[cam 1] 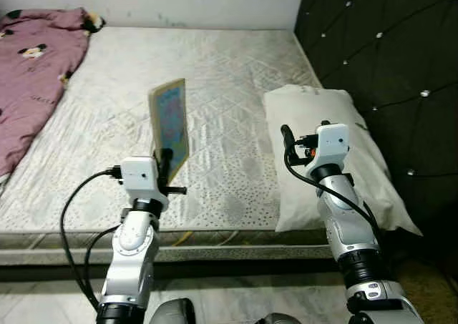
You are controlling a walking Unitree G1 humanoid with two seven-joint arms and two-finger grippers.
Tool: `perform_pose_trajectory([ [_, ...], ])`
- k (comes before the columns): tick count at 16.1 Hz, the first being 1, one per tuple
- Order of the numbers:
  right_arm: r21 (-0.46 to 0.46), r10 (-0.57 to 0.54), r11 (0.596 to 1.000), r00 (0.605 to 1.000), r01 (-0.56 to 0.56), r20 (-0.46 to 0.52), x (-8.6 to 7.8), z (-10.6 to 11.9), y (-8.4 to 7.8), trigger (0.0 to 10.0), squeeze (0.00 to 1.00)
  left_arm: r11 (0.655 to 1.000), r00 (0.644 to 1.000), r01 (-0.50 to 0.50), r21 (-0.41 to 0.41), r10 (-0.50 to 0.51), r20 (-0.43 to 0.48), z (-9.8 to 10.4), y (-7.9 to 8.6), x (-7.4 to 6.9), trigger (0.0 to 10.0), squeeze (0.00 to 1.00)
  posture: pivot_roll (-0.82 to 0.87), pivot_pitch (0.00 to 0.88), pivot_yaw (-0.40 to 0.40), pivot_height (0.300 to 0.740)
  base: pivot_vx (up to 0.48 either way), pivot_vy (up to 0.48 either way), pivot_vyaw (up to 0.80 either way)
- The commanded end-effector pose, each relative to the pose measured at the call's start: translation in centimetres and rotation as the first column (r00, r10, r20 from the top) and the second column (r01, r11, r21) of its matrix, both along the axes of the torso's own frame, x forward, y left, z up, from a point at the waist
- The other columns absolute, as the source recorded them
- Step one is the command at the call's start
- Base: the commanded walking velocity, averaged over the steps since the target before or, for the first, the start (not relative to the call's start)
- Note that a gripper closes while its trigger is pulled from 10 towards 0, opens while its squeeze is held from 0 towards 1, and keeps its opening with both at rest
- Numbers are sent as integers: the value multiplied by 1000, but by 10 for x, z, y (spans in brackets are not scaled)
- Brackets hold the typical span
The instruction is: Clean up the room
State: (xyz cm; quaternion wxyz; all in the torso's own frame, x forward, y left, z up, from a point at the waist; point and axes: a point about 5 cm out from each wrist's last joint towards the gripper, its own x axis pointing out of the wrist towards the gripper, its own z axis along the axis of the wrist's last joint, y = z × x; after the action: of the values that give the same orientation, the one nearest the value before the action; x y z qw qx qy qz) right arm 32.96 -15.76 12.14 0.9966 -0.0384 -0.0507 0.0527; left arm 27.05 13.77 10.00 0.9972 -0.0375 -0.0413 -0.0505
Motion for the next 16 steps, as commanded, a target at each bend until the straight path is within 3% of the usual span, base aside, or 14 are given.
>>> perform_pose_trajectory([
  [1,4,-8,1000,1000,8,9,0,3,-1,10000,0,1000,997,1,-5,0,71,14,1,1,10000,0,-53,54,-8,740,352,0,0],
  [8,4,-11,1000,1000,11,8,0,2,-2,10000,0,1000,998,8,-11,-7,68,13,-1,1,10000,0,-53,56,-6,740,352,0,0],
  [16,-9,-11,1000,1000,11,5,0,1,-3,10000,0,1000,999,-8,-8,8,50,11,-2,0,10000,0,-49,64,-9,740,0,0,0],
])
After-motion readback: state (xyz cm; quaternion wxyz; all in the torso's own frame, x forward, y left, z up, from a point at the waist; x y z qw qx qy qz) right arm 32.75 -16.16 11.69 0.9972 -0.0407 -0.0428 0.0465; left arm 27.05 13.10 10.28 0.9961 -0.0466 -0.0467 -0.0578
